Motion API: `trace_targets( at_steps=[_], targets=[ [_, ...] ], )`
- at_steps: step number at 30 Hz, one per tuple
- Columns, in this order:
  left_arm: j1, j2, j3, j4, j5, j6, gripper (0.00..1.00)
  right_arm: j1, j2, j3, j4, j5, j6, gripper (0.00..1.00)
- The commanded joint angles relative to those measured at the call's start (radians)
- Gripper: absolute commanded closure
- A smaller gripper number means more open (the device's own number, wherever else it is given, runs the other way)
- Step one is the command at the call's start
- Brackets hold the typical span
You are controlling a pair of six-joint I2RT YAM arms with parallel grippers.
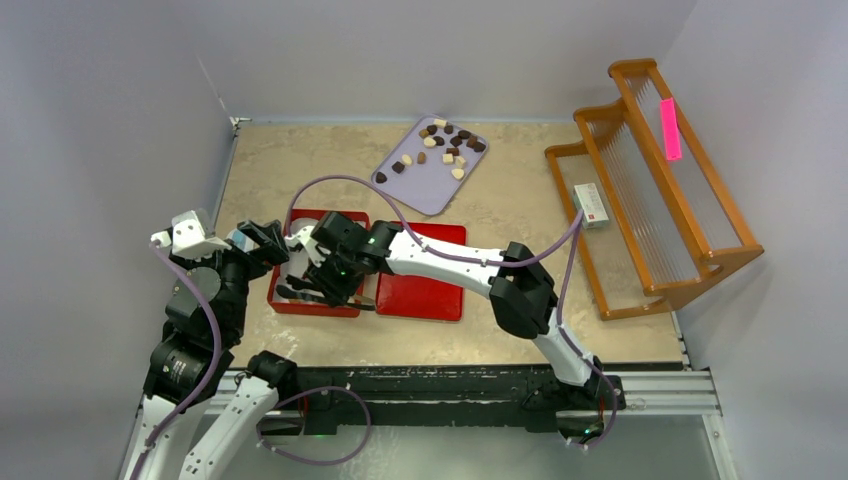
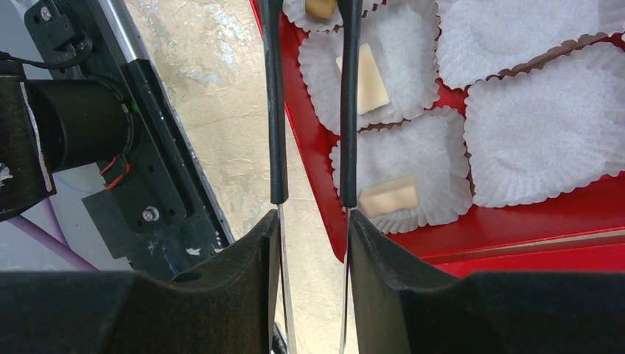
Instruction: Pack the chocolate
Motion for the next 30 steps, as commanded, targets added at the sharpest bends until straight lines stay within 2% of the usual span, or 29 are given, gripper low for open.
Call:
trace_targets(
  at_steps=[1, 15, 30],
  targets=[
    [0.005, 0.01, -0.003, 0.025, -0.001, -0.007, 0.0, 0.001, -0.028, 0.032, 0.004, -0.02, 0.016, 0.62],
    [0.006, 0.014, -0.01, 0.041, 0.039, 0.011, 0.0, -0.071, -0.192, -0.075, 0.068, 0.103, 0.035, 0.66],
    [0.019, 0.073, -0.017, 0.064, 0.142, 0.038, 0.0, -0.305, -0.359, -0.207, 0.036, 0.213, 0.047, 0.68]
  ],
)
